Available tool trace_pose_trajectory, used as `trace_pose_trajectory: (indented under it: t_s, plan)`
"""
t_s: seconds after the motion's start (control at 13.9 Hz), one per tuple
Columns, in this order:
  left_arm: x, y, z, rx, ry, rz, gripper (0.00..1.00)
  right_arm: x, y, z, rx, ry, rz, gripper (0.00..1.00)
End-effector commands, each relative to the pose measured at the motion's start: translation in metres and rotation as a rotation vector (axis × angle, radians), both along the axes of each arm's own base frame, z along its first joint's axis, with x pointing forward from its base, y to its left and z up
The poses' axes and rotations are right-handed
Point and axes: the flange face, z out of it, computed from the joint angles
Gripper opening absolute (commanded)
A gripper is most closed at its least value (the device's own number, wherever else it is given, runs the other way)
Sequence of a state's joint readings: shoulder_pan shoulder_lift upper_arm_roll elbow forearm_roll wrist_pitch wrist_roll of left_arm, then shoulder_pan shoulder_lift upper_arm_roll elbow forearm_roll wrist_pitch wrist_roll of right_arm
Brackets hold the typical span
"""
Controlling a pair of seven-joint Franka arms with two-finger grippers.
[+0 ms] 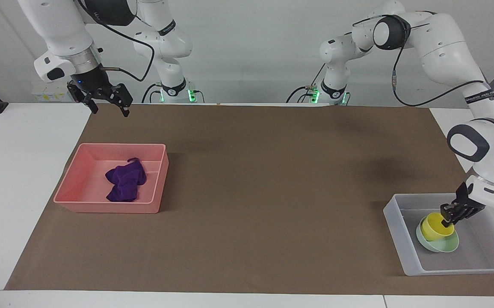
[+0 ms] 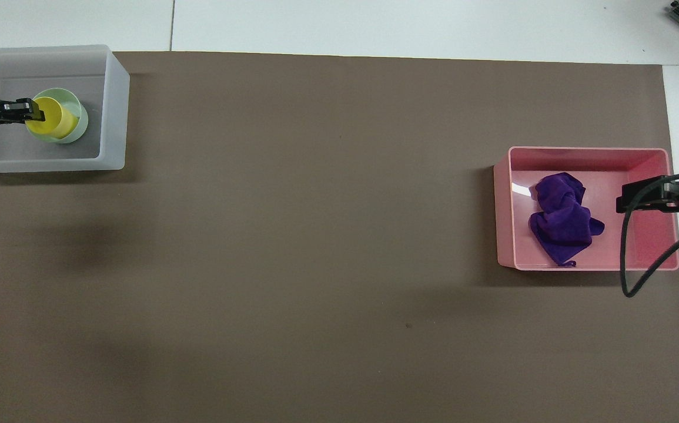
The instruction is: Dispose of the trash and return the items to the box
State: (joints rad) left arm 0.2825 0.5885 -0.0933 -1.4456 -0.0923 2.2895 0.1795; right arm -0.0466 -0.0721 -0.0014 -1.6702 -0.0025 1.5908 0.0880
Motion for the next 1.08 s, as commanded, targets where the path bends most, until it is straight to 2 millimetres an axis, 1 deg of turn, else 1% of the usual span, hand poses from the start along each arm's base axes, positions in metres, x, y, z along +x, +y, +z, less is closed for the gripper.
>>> trace_pose_trajectory:
  t_s: [0.0, 0.14, 0.29, 0.43, 0.5, 0.58, 0.72, 0.79, 0.94, 1.01]
  plan:
    - [-0.004, -0.006, 0.013, 0.006, -0.018, -0.024, 1.00, -0.004, -0.002, -0.003, 0.003, -0.014, 0.012, 1.00]
    - [-0.010, -0.017, 0.042, 0.017, -0.038, -0.054, 1.00, -0.004, -0.002, -0.003, 0.003, -0.015, 0.012, 1.00]
    - [-0.028, -0.030, 0.068, 0.032, -0.022, -0.117, 1.00, -0.004, -0.002, -0.004, 0.003, -0.014, 0.012, 1.00]
    - [-0.048, -0.058, 0.087, 0.045, -0.023, -0.168, 1.00, -0.004, -0.002, -0.004, 0.003, -0.014, 0.012, 1.00]
    - [-0.059, -0.069, 0.095, 0.053, -0.023, -0.182, 1.00, -0.004, -0.002, -0.004, 0.003, -0.014, 0.010, 1.00]
    - [-0.071, -0.088, 0.101, 0.055, -0.019, -0.205, 1.00, -0.004, -0.002, -0.004, 0.003, -0.014, 0.010, 1.00]
    - [-0.089, -0.110, 0.110, 0.060, -0.017, -0.231, 1.00, -0.004, -0.002, -0.004, 0.003, -0.015, 0.010, 1.00]
    - [-0.098, -0.117, 0.115, 0.063, -0.018, -0.241, 1.00, -0.003, -0.002, -0.003, 0.003, -0.021, 0.012, 1.00]
    - [-0.115, -0.137, 0.129, 0.064, -0.019, -0.255, 1.00, -0.004, -0.002, -0.004, 0.003, -0.020, 0.010, 1.00]
    - [-0.120, -0.145, 0.135, 0.058, -0.009, -0.250, 1.00, -0.004, -0.002, -0.005, 0.003, -0.018, 0.012, 1.00]
